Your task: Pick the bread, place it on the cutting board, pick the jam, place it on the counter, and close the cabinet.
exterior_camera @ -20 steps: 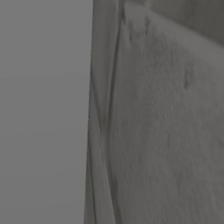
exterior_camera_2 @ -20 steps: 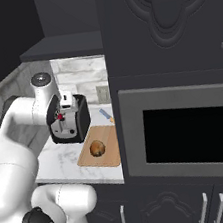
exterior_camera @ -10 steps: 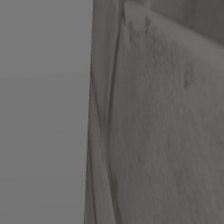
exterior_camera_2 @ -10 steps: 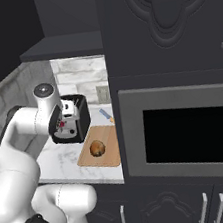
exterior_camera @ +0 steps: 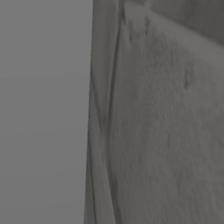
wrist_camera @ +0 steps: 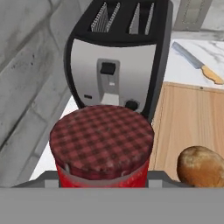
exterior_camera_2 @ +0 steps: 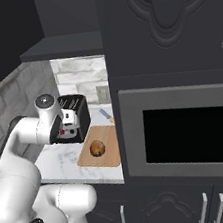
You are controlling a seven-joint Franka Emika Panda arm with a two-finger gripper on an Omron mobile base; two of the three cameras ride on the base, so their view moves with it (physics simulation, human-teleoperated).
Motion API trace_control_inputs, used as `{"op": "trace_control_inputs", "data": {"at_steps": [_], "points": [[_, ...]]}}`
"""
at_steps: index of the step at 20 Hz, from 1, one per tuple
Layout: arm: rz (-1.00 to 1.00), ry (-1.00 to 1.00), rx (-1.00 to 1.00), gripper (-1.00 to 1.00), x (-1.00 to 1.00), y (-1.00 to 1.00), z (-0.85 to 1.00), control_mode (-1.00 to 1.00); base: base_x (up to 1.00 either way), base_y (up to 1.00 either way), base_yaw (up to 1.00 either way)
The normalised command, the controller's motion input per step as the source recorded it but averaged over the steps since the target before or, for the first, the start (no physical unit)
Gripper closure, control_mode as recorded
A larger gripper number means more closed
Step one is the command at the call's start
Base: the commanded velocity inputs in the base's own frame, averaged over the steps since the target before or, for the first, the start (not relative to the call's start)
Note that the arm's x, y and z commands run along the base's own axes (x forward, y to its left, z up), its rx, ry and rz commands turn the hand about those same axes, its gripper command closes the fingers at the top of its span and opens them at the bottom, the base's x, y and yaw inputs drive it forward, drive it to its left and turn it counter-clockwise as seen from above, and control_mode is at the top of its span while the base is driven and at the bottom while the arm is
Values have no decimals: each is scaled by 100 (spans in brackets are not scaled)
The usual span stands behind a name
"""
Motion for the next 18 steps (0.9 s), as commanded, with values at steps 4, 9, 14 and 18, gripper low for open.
{"op": "trace_control_inputs", "data": {"at_steps": [4, 9, 14, 18], "points": [[0, 0, 0, 100, -5, 8, -36, -100, 0, 0, 0], [0, 0, 0, 100, -3, 7, -41, -100, 0, 0, 0], [0, 0, 0, 100, 0, 2, -37, -100, 0, 0, 0], [0, 0, 0, 100, 0, 0, -36, -100, 0, 0, 0]]}}
